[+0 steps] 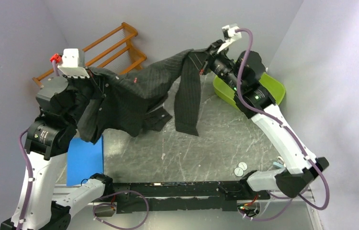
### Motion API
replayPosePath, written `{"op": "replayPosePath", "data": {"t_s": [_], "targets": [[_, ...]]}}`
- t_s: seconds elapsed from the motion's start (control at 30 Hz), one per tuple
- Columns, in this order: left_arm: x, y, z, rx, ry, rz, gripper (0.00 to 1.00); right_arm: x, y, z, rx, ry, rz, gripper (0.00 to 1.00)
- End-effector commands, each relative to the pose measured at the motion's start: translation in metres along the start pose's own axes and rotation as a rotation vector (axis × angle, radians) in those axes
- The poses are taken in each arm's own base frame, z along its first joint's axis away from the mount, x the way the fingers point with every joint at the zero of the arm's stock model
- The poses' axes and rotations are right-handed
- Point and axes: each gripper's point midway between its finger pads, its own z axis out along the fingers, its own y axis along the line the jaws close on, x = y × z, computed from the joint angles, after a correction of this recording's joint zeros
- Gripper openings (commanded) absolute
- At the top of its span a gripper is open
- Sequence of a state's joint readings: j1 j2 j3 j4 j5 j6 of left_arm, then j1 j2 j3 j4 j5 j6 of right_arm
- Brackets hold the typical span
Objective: Pin the brooch onto the clothing
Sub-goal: Flatten out the clothes at the center of the board.
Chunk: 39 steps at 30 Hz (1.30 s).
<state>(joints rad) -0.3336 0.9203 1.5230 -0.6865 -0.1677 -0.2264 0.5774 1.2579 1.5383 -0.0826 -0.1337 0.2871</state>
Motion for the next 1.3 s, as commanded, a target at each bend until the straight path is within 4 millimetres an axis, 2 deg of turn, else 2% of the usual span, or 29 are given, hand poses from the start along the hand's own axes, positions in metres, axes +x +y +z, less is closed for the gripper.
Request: {"op": "replayPosePath", "data": {"t_s": [0.0, 0.07, 0.13, 0.2, 0.27, 0.3, 0.37, 0.4, 0.43, 0.47, 0.6, 0.7, 0.8, 0.83, 0.87, 0.9, 0.93, 1.0, 1.13, 1.2, 1.27], "targets": [[-0.049, 0.006, -0.019, -0.035, -0.131, 0.047, 0.03, -0.063, 0.051, 0.0, -0.222, -0.127, -0.007, 0.0], [-0.058, -0.001, -0.027, 0.009, -0.161, 0.05, 0.03, -0.072, 0.058, 0.0, -0.257, -0.151, -0.013, 0.0], [-0.054, -0.011, -0.028, 0.068, -0.165, 0.032, 0.03, -0.073, 0.061, -0.002, -0.268, -0.156, -0.019, 0.0], [-0.039, -0.024, -0.026, 0.147, -0.134, 0.014, 0.03, -0.064, 0.055, -0.005, -0.245, -0.135, -0.018, 0.0], [-0.014, -0.035, -0.019, 0.212, -0.067, -0.011, 0.06, -0.045, 0.043, -0.009, -0.193, -0.081, -0.026, 0.0], [0.001, -0.041, -0.017, 0.25, -0.021, -0.03, 0.14, -0.032, 0.035, -0.012, -0.158, -0.046, -0.03, 0.0], [0.032, -0.056, -0.015, 0.341, 0.071, -0.051, 0.63, 0.0, 0.009, -0.022, -0.037, 0.048, -0.033, 0.0], [0.046, -0.061, -0.015, 0.373, 0.12, -0.058, 0.79, 0.02, -0.008, -0.031, 0.036, 0.103, -0.033, 0.0], [0.059, -0.063, -0.015, 0.387, 0.161, -0.069, 0.88, 0.039, -0.024, -0.042, 0.1, 0.16, -0.032, 0.0], [0.07, -0.06, -0.014, 0.376, 0.195, -0.076, 0.91, 0.059, -0.038, -0.056, 0.155, 0.214, -0.034, 0.0], [0.101, -0.038, -0.001, 0.241, 0.272, -0.1, 0.95, 0.134, -0.089, -0.125, 0.344, 0.419, 0.033, 0.0], [0.124, -0.027, 0.018, 0.158, 0.34, -0.108, 0.95, 0.173, -0.116, -0.169, 0.504, 0.503, 0.122, 0.0], [0.153, -0.025, 0.04, 0.122, 0.459, -0.106, 0.95, 0.21, -0.132, -0.206, 0.655, 0.583, 0.199, 0.02], [0.166, -0.024, 0.047, 0.109, 0.512, -0.103, 0.95, 0.221, -0.132, -0.214, 0.674, 0.608, 0.22, 0.12], [0.179, -0.024, 0.054, 0.1, 0.563, -0.103, 0.95, 0.229, -0.131, -0.218, 0.671, 0.626, 0.233, 0.29], [0.192, -0.023, 0.06, 0.092, 0.612, -0.102, 0.95, 0.235, -0.129, -0.22, 0.662, 0.637, 0.239, 0.48], [0.205, -0.025, 0.066, 0.1, 0.66, -0.099, 0.95, 0.236, -0.129, -0.219, 0.656, 0.636, 0.238, 0.61], [0.227, -0.033, 0.076, 0.137, 0.745, -0.115, 0.95, 0.234, -0.133, -0.212, 0.639, 0.623, 0.208, 0.81], [0.254, -0.065, 0.095, 0.304, 0.836, -0.184, 0.95, 0.228, -0.14, -0.179, 0.579, 0.605, 0.175, 0.89], [0.262, -0.081, 0.105, 0.355, 0.841, -0.204, 0.95, 0.233, -0.146, -0.164, 0.564, 0.613, 0.185, 0.91], [0.276, -0.094, 0.116, 0.375, 0.866, -0.157, 0.95, 0.248, -0.151, -0.152, 0.552, 0.647, 0.228, 0.91]]}}
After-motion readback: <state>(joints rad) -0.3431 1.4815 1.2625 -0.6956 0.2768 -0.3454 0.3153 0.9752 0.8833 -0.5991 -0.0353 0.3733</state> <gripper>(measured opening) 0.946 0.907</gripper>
